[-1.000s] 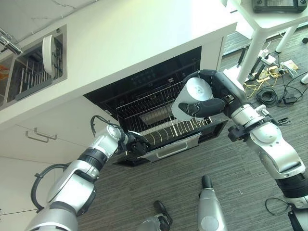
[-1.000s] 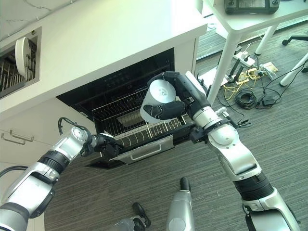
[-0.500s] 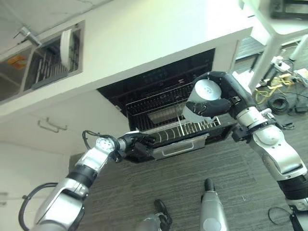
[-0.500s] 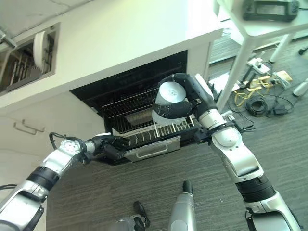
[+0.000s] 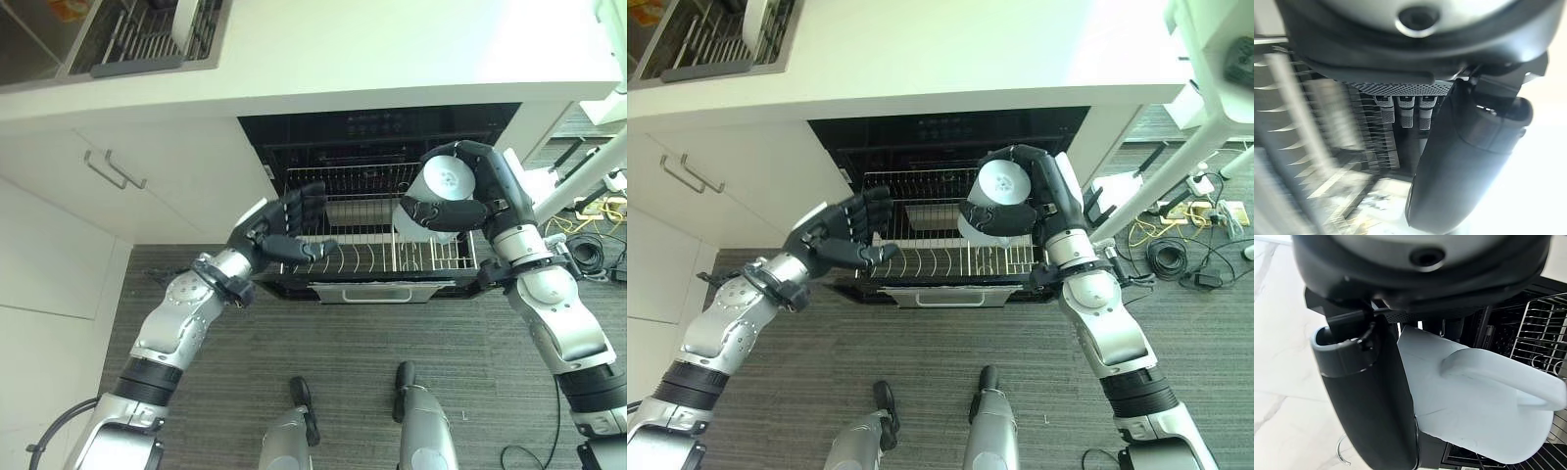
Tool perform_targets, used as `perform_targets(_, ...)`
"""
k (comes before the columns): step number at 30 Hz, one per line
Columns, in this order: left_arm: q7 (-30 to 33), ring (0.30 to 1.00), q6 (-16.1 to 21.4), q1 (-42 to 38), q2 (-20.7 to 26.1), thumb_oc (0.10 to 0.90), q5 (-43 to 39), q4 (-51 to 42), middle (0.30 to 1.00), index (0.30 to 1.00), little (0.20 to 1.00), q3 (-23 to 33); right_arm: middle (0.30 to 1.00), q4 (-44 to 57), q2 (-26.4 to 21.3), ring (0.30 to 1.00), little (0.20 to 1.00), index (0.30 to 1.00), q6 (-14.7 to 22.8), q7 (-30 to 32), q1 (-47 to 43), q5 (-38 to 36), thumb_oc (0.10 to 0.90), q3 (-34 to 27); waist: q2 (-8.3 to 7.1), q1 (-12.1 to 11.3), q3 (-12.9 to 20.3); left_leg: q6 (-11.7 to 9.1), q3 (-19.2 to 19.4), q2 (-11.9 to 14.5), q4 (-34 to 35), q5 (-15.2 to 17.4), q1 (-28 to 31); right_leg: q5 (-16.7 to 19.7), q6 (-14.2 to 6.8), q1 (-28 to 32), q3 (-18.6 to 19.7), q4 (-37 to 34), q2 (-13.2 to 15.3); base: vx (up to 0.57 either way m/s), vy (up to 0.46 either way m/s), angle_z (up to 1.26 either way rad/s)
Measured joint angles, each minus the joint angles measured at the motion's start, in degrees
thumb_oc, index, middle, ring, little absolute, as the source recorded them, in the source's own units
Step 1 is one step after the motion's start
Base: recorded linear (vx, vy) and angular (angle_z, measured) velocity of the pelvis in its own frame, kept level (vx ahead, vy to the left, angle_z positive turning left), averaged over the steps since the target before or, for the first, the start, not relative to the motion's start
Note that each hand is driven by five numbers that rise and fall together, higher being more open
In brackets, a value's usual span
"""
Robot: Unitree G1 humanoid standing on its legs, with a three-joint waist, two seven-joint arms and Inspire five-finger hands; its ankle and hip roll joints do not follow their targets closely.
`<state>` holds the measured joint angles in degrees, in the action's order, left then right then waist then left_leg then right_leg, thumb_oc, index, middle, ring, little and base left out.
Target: Place the dishes in the dishwasher.
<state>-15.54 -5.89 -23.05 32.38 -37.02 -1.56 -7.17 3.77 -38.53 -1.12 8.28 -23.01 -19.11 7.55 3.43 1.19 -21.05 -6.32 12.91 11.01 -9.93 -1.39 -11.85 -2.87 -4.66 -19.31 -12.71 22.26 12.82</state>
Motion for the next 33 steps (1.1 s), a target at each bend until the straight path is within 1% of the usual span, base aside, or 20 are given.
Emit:
perform_targets(1, 0.0, 0.900, 0.3, 0.5, 0.0, 0.800, -0.9, -1.6, 0.900, 0.900, 0.900, 0.8, 0.300, 0.0, 0.1, 0.300, 0.300, 0.300, 0.1, 0.4, 0.0, 0.7, 0.400, 0.0, -0.29, -0.2, -0.2, -0.1, -0.7, 0.0, -0.1, -0.1, -0.2, 0.0, 0.1, 0.4, -0.6, -0.1, 0.1, 0.02, -0.076, 0.18)
perform_targets(3, 0.0, 0.900, 1.1, 1.2, 0.0, 0.800, -0.9, -1.9, 0.900, 0.900, 0.900, 1.3, 0.300, 0.0, 0.1, 0.300, 0.300, 0.300, 0.3, 1.1, 0.0, 1.1, 0.400, -0.2, -0.71, -1.3, -0.4, 0.0, -0.9, 0.0, -0.3, -0.1, -0.2, -0.1, 0.1, 0.6, -0.8, -0.1, 0.1, 0.01, -0.077, 0.11)
perform_targets(4, 0.0, 0.900, 1.1, 1.7, 0.1, 0.800, -0.9, -1.9, 0.900, 0.900, 0.900, 1.4, 0.300, 0.0, 0.1, 0.300, 0.300, 0.300, 0.3, 1.9, 0.0, 1.1, 0.400, -0.6, -0.92, -1.5, -0.4, 0.0, -1.0, 0.0, -0.6, -0.1, -0.6, -0.1, 0.1, 0.6, -1.0, -0.1, 0.2, 0.02, -0.087, 0.22)
perform_targets(5, -0.1, 0.900, 1.1, 2.3, 0.2, 0.800, -0.9, -1.9, 0.900, 0.900, 0.900, 1.4, 0.300, -0.3, 0.1, 0.300, 0.300, 0.300, 0.5, 2.8, 0.0, 1.1, 0.400, -1.9, -1.14, -1.6, -0.5, 0.0, -2.2, 0.0, -0.9, -0.1, -1.5, -0.1, 0.1, 0.6, -2.0, -0.1, 0.3, 0.03, -0.100, 0.22)
perform_targets(6, -0.2, 0.900, 1.1, 3.1, 0.3, 0.800, -1.0, -1.9, 0.900, 0.900, 0.900, 1.5, 0.300, -1.6, 0.1, 0.300, 0.300, 0.300, 0.8, 3.8, 0.0, 1.1, 0.400, -2.8, -1.60, -2.2, -0.6, -0.1, -2.2, 0.0, -0.9, -0.1, -1.5, -0.1, 0.2, 0.6, -2.1, -0.1, 0.3, 0.01, -0.090, 0.19)
perform_targets(7, -0.2, 0.900, 1.1, 3.5, 0.3, 0.800, -1.1, -1.9, 0.900, 0.900, 0.900, 1.6, 0.300, -2.4, 0.0, 0.300, 0.300, 0.300, 0.8, 4.4, 0.0, 1.2, 0.400, -3.1, -1.71, -2.8, -0.7, 0.0, -2.3, 0.0, -1.0, -0.2, -1.6, -0.1, 0.2, 0.6, -2.1, -0.1, 0.4, 0.00, -0.061, 0.05)
perform_targets(15, -0.4, 0.900, 2.5, 3.6, 0.8, 0.800, -3.3, -2.1, 0.900, 0.900, 0.900, 2.6, 0.300, -9.5, -0.2, 0.300, 0.300, 0.300, 0.8, 6.8, -0.2, 1.2, 0.400, -3.6, -2.15, -3.5, -0.9, 0.0, -3.7, -0.1, -1.7, -0.1, -3.2, -0.1, 0.2, 0.5, -3.5, -0.3, 0.6, 0.01, -0.039, 0.07)
perform_targets(17, -0.7, 0.900, 2.6, 3.6, 1.3, 0.800, -3.3, -2.1, 0.900, 0.900, 0.900, 2.6, 0.300, -11.5, -0.4, 0.300, 0.300, 0.300, 0.8, 7.1, -0.7, 1.2, 0.400, -3.7, -2.17, -4.0, -0.9, 0.1, -3.7, -0.1, -1.7, -0.1, -3.2, -0.1, 0.2, 0.5, -3.5, -0.3, 0.6, -0.01, -0.015, 0.00)
perform_targets(19, -1.3, 0.900, 2.7, 3.6, 1.5, 0.800, -3.4, -2.1, 0.900, 0.900, 0.900, 2.6, 0.300, -13.9, -1.1, 0.300, 0.300, 0.300, 0.7, 7.3, -1.4, 1.2, 0.400, -3.7, -2.21, -4.5, -1.0, 0.1, -3.7, -0.1, -1.7, -0.1, -3.2, -0.1, 0.2, 0.5, -3.5, -0.3, 0.6, -0.01, -0.015, 0.00)
perform_targets(23, -1.4, 0.900, 3.9, 3.7, 3.7, 0.800, -5.7, -2.1, 0.900, 0.900, 0.900, 2.6, 0.300, -19.4, -2.9, 0.300, 0.300, 0.300, 0.3, 7.3, -4.6, 1.1, 0.400, -3.7, -2.40, -4.7, -1.1, 0.0, -4.0, -0.1, -1.8, -0.2, -3.5, -0.1, 0.2, 0.5, -3.7, -0.4, 0.6, -0.03, -0.032, 0.03)
perform_targets(26, -1.5, 0.900, 4.1, 3.7, 5.1, 0.800, -7.3, -2.1, 0.900, 0.900, 0.900, 2.6, 0.300, -23.9, -5.7, 0.300, 0.300, 0.300, -0.4, 7.4, -6.9, 1.0, 0.400, -3.6, -2.39, -4.9, -1.2, 0.0, -4.2, -0.1, -1.9, -0.2, -4.1, 0.0, 0.2, 0.4, -4.3, -0.8, 0.6, -0.03, -0.027, 0.06)
perform_targets(29, -1.5, 0.900, 5.3, 3.4, 5.4, 0.800, -7.9, -2.1, 0.900, 0.900, 0.900, 2.6, 0.300, -29.5, -7.4, 0.300, 0.300, 0.300, -0.7, 7.4, -9.8, 0.9, 0.400, -3.6, -2.36, -5.7, -1.9, 0.0, -4.3, -0.1, -1.8, -0.1, -4.1, 0.0, 0.2, 0.4, -4.3, -1.0, 0.6, -0.04, -0.024, 0.00)
perform_targets(32, -1.6, 0.900, 5.8, 2.9, 7.4, 0.800, -9.8, -2.1, 0.900, 0.900, 0.900, 2.5, 0.300, -36.3, -8.6, 0.300, 0.300, 0.300, -2.5, 7.2, -14.9, -0.4, 0.400, -1.7, -2.33, -6.1, -2.5, 0.0, -4.5, -0.1, -1.8, -0.1, -4.3, 0.1, 0.3, 0.4, -4.6, -1.2, 0.6, -0.04, -0.015, 0.02)
perform_targets(33, -1.5, 0.900, 6.1, 2.6, 7.5, 0.800, -10.0, -2.1, 0.900, 0.900, 0.900, 2.5, 0.300, -36.7, -9.2, 0.300, 0.300, 0.300, -3.0, 7.2, -15.3, -0.9, 0.400, -1.2, -2.32, -6.2, -2.7, 0.0, -4.6, -0.1, -1.8, -0.1, -4.4, 0.1, 0.3, 0.4, -4.6, -1.2, 0.6, -0.05, -0.016, 0.05)
